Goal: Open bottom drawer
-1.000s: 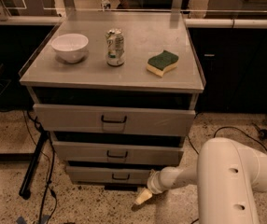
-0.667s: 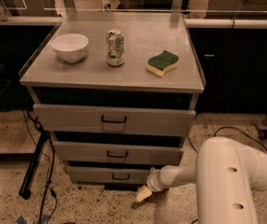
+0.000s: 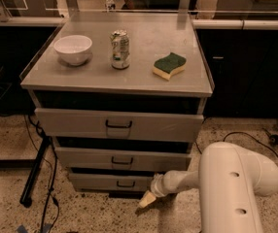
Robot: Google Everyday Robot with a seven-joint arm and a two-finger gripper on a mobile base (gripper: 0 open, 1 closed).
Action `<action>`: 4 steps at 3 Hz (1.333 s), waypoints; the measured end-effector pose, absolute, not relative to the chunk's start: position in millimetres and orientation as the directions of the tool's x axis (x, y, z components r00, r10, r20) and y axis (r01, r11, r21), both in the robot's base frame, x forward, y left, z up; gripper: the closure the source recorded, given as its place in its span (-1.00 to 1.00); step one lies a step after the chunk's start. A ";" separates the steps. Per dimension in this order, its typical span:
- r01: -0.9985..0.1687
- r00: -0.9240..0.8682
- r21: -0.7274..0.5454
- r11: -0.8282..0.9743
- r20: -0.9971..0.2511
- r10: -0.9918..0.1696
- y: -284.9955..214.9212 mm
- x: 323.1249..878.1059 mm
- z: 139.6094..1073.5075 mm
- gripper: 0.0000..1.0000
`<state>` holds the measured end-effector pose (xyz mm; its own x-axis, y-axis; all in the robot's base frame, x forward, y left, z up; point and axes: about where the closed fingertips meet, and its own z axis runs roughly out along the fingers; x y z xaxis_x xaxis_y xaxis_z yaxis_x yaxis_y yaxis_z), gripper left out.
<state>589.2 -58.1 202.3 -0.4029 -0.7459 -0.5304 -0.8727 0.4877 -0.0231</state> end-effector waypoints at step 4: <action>-0.897 -0.417 0.052 0.439 -0.429 -0.802 -65.4 558.5 177.5 -1.00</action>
Offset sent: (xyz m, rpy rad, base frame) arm 0.0066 0.0149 -0.0527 -0.0534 0.0726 0.0438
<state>558.5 -65.4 177.5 -0.4166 -0.8015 -0.4290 -0.8972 0.4386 0.0518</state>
